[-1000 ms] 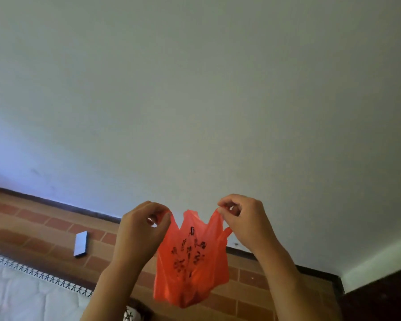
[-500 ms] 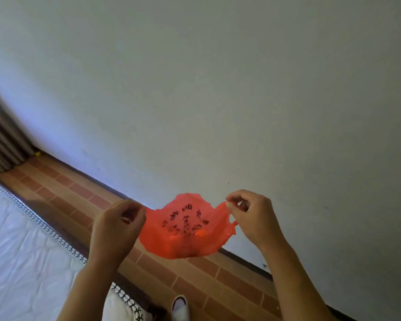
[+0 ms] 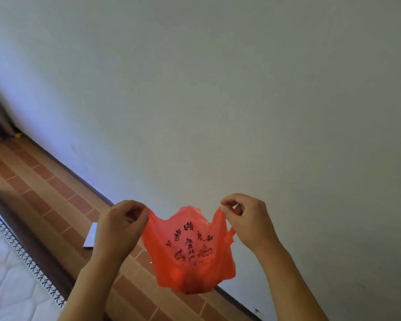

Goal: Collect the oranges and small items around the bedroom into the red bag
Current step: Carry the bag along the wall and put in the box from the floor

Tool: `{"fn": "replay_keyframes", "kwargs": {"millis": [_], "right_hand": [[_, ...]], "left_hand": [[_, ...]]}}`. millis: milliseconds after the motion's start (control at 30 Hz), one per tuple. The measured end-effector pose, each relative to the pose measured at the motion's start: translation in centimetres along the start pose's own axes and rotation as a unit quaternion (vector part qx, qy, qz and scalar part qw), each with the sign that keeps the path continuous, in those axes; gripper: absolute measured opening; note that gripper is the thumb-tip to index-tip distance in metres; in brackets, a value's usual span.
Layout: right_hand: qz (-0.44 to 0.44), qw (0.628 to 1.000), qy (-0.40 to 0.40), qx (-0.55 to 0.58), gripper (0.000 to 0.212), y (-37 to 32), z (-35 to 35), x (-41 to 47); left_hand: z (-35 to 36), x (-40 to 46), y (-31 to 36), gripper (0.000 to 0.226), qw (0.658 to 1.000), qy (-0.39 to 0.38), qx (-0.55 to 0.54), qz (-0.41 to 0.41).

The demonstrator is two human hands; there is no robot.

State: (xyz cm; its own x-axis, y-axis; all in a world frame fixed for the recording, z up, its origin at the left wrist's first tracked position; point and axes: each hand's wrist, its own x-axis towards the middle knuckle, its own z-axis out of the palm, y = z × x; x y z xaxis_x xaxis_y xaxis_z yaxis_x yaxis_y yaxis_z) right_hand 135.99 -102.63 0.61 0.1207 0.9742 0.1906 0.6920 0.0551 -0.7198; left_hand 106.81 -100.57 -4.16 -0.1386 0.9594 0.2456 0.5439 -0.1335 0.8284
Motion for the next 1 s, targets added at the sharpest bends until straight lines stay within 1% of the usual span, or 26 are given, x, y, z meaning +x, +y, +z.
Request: {"fn": "replay_keyframes", "kwargs": {"millis": [100,167,333,467,600,733,833,1000], "right_hand": [[-0.010,1.000,0.001,-0.015,0.009,-0.9,2.2,3.7],[-0.012,1.000,-0.009,-0.021,0.009,-1.3,3.5,5.8],[-0.032,0.998,-0.049,-0.026,0.010,-2.3,7.5,10.2],[-0.060,0.994,-0.087,-0.027,0.010,-3.6,11.6,14.6],[-0.108,0.986,-0.127,-0.018,0.011,-5.4,15.4,19.2],[-0.137,0.976,-0.168,-0.012,0.011,-7.2,18.4,24.0],[-0.164,0.969,-0.187,0.006,0.011,-8.7,20.5,27.5],[-0.198,0.949,-0.243,0.023,0.012,-10.4,25.0,31.0]], "left_hand": [[-0.2,3.9,-1.4,0.014,1.000,0.011,-0.005,0.002],[-0.6,5.8,-2.4,0.015,0.999,0.027,-0.013,-0.010],[-2.4,8.5,-5.3,0.020,0.998,0.058,-0.004,-0.028],[-4.2,10.3,-7.7,0.027,0.993,0.105,0.018,-0.059],[-5.8,12.7,-9.4,0.026,0.984,0.156,0.031,-0.083],[-7.2,15.5,-9.9,0.027,0.972,0.207,0.037,-0.108],[-8.1,17.4,-9.9,0.020,0.962,0.237,0.054,-0.121],[-9.0,18.5,-11.3,0.022,0.943,0.277,0.083,-0.165]]}}
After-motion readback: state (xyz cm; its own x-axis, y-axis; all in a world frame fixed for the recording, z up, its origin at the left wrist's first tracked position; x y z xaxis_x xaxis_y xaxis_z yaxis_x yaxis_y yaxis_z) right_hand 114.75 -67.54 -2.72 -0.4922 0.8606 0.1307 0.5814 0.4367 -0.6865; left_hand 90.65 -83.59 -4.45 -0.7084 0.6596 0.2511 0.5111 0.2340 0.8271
